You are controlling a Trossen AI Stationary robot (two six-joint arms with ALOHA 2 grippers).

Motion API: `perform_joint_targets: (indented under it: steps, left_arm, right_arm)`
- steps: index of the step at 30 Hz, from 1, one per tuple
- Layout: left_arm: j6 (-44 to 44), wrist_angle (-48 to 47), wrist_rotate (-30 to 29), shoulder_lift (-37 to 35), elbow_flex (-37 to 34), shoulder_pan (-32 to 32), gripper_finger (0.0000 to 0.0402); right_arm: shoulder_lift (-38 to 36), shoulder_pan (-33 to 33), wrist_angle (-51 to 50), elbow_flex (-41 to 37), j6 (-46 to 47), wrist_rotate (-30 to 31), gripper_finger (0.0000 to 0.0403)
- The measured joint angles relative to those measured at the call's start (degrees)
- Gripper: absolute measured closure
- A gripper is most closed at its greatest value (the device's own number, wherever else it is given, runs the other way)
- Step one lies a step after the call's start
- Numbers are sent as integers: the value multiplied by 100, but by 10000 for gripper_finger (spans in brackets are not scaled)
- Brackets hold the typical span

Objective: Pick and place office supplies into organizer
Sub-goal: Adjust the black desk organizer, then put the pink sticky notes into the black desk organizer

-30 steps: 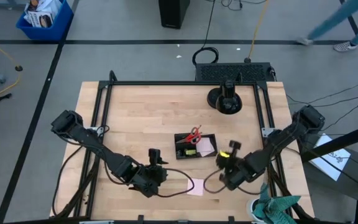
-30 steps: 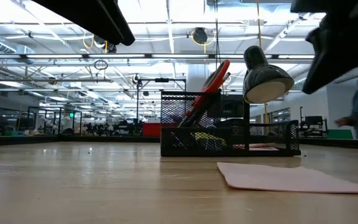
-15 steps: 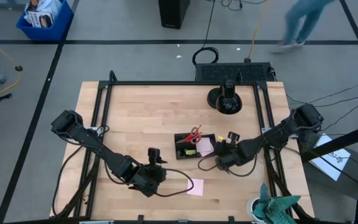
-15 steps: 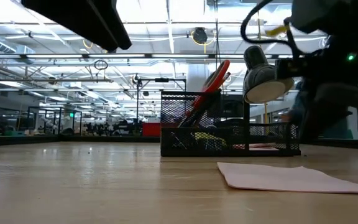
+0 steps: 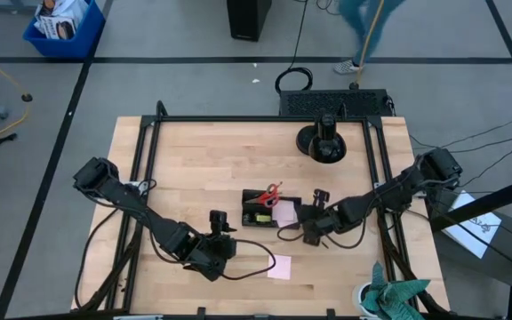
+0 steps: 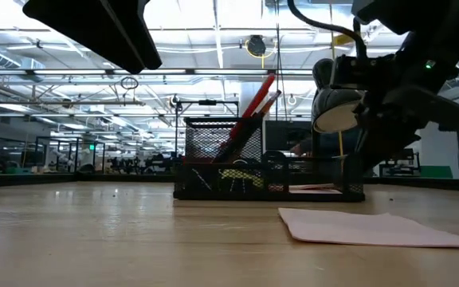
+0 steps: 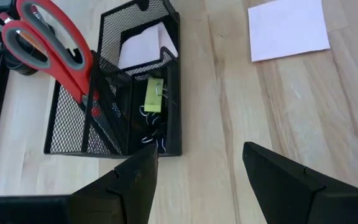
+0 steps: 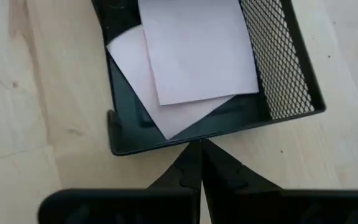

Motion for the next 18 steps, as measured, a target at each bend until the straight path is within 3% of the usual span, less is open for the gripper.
perform_joint_targets:
  steps: [6, 12, 15, 18]
  left_arm:
    - [-84, 20, 194, 0, 0, 0, 160]
    - [-34, 149, 584, 1, 0, 0, 160]
    - [591, 510, 877, 192, 0, -74, 160]
    - [1421, 1116, 1083, 626, -9, -225, 160]
  right_arm:
    - [0, 88, -325, 4, 220, -19, 403]
    - [0, 492, -355, 4, 705, -973, 403]
    - [0, 858, 211, 4, 778, -1359, 403]
    - [0, 1212, 1067, 4, 655, -1355, 403]
